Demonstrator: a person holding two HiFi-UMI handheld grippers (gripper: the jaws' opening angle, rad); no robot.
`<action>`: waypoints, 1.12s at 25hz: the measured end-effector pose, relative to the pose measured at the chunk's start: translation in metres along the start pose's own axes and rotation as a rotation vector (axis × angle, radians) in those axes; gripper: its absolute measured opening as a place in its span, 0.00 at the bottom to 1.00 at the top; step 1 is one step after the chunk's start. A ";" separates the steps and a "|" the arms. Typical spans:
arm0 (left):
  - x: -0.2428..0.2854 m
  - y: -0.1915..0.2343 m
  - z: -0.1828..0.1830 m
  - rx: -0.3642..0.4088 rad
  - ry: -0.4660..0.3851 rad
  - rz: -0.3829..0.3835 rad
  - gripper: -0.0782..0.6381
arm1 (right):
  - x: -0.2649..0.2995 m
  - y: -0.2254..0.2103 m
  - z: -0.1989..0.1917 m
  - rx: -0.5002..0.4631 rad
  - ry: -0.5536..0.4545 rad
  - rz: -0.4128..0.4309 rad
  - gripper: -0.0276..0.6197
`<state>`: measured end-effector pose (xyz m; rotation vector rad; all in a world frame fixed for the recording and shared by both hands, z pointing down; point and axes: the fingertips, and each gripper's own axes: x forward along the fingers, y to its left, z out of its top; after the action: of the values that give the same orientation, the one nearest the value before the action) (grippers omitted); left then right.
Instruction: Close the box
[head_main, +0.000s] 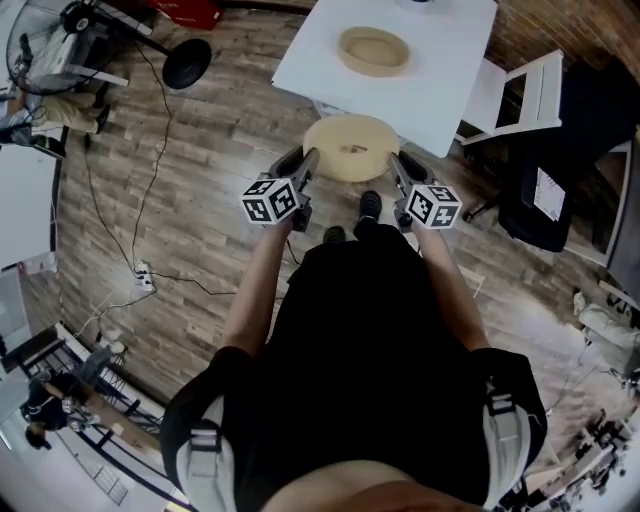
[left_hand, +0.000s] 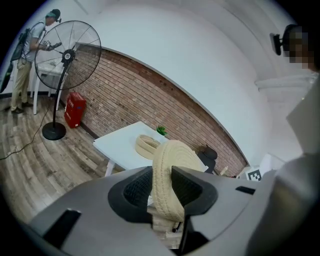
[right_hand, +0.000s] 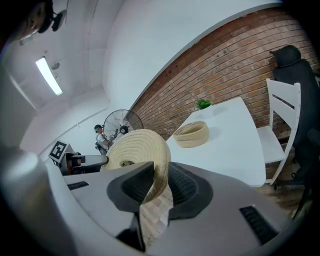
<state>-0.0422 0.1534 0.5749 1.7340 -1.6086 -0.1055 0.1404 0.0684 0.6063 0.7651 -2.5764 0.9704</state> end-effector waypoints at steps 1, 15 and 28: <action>0.001 -0.001 0.000 -0.001 -0.002 0.009 0.29 | 0.001 -0.002 0.002 -0.003 0.004 0.009 0.18; 0.035 -0.013 0.010 -0.010 -0.028 0.086 0.29 | 0.020 -0.037 0.033 -0.024 0.039 0.091 0.18; 0.063 -0.010 0.025 -0.003 -0.050 0.087 0.29 | 0.038 -0.055 0.054 -0.050 0.048 0.103 0.18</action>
<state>-0.0342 0.0855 0.5775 1.6684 -1.7170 -0.1099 0.1368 -0.0173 0.6119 0.5946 -2.6098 0.9378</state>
